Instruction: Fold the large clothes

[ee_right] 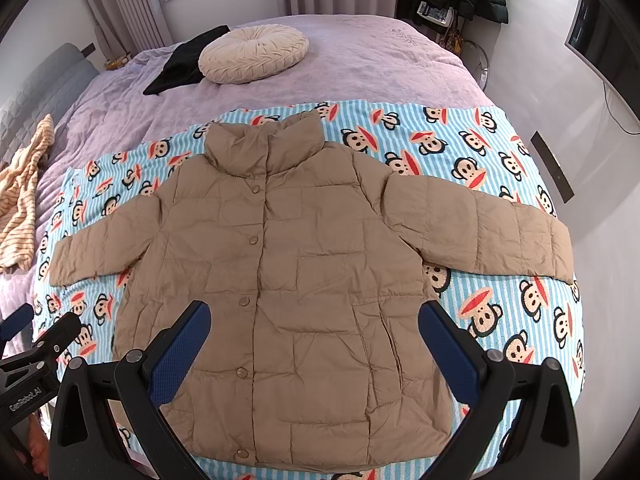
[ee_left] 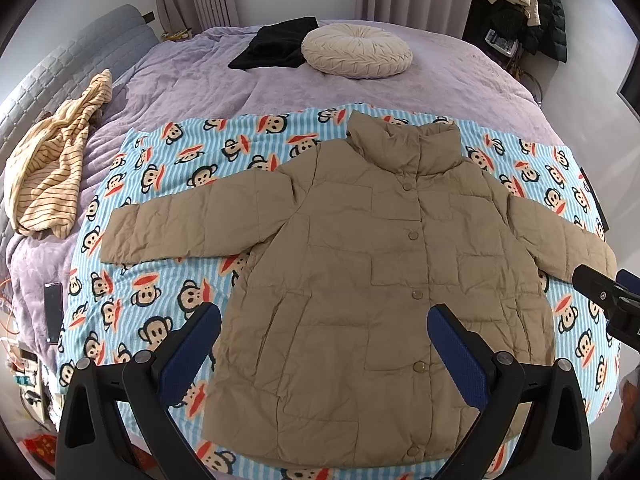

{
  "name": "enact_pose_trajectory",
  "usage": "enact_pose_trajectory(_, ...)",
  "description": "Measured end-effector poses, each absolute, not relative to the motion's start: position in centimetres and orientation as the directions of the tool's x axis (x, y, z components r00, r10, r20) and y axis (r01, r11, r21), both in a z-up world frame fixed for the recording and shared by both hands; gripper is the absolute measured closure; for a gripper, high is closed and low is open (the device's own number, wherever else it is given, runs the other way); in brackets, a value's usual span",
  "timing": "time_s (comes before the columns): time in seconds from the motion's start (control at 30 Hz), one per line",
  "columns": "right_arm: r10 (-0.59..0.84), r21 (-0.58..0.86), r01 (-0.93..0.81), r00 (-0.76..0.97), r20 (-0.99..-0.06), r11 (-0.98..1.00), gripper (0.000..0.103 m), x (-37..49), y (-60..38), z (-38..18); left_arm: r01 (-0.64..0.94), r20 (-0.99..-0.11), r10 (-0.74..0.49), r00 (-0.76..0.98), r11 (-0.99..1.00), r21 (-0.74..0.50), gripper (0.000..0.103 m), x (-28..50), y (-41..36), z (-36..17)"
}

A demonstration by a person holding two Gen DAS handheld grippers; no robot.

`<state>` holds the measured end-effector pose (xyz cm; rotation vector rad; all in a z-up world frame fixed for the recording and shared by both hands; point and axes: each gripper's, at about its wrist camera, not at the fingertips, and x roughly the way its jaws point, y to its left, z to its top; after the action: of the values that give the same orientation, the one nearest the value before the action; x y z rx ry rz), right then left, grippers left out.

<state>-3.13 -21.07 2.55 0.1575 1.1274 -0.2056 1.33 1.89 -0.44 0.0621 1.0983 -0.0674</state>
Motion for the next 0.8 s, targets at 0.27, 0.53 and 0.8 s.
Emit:
enact_pose_trajectory(0.27, -0.086, 0.017, 0.243, 0.408, -0.909, 0.97, 0.0, -3.1, -20.9, 2.5, 0.077, -0.893, -0.038, 0.448, 0.997, -0.004, 0.0, 0.7, 2.6, -1.0)
enact_pose_trajectory(0.53, -0.08, 0.017, 0.238, 0.391, -0.917, 0.971, 0.0, -2.9, -20.5, 2.1, 0.054, -0.905, -0.072, 0.419, 0.997, -0.054, 0.0, 1.2, 4.3, -1.7)
enact_pose_trajectory(0.8, 0.023, 0.114, 0.223, 0.376, -0.926, 0.968, 0.0, -2.8, -19.0, -0.4, 0.004, -0.921, -0.124, 0.369, 0.991, -0.132, 0.0, 3.0, 8.6, -5.2)
